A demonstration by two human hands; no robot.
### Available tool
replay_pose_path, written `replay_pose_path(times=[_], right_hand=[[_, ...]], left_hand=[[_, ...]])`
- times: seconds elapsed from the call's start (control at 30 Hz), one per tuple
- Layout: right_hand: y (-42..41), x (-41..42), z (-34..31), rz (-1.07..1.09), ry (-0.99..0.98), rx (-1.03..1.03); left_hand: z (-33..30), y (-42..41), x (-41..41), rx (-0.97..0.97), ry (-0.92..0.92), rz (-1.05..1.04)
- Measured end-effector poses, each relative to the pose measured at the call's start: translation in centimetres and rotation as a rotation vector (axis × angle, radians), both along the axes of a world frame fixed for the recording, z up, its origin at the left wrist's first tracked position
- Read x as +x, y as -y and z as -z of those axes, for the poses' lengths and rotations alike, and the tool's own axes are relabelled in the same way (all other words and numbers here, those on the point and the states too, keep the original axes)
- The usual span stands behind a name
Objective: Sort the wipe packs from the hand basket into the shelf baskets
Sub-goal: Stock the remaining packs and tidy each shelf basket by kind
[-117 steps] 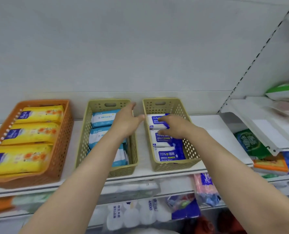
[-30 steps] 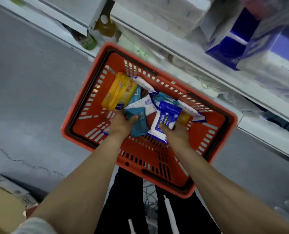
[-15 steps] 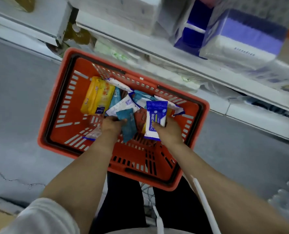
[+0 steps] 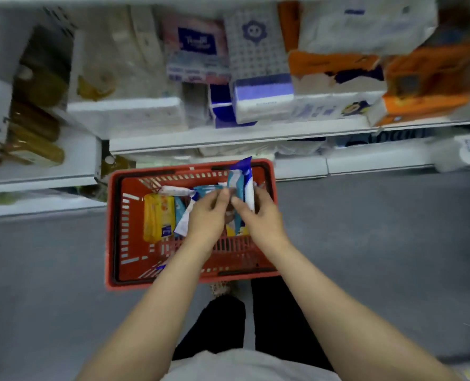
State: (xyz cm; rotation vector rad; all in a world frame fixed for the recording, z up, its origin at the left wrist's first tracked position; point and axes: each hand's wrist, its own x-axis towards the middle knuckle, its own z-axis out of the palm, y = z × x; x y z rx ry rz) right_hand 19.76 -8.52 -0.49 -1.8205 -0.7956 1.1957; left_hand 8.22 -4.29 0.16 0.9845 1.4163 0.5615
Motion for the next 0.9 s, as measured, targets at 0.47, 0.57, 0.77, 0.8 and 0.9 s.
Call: replay_pose_path(times=[0.47,0.57,0.77,0.8,0.9], right_hand=[[8.2,17.8,-10.3,0.551,-0.268,0.224],[10.8,25.2,-11.7,0.619,-0.265,0.301],[16.3,40.1,-15.2,0.659,-0.201,0.412],[17.2,42.4,-15.8,0.659,-0.194,0.423],[19.3,48.5,-17.6,0.686,-0.18,0.454]], left_hand=[[-10.1,2.8,15.6,0.089,0.103,0.207],[-11.7,3.6,21.9,0.103,0.117,0.21],[-15.1,6.7,37.1,0.201,0.189,0.254],[-15.6,7.2,39.7,0.214,0.202,0.26],[-17.3,8.5,46.4,0.277,0.218,0.267]])
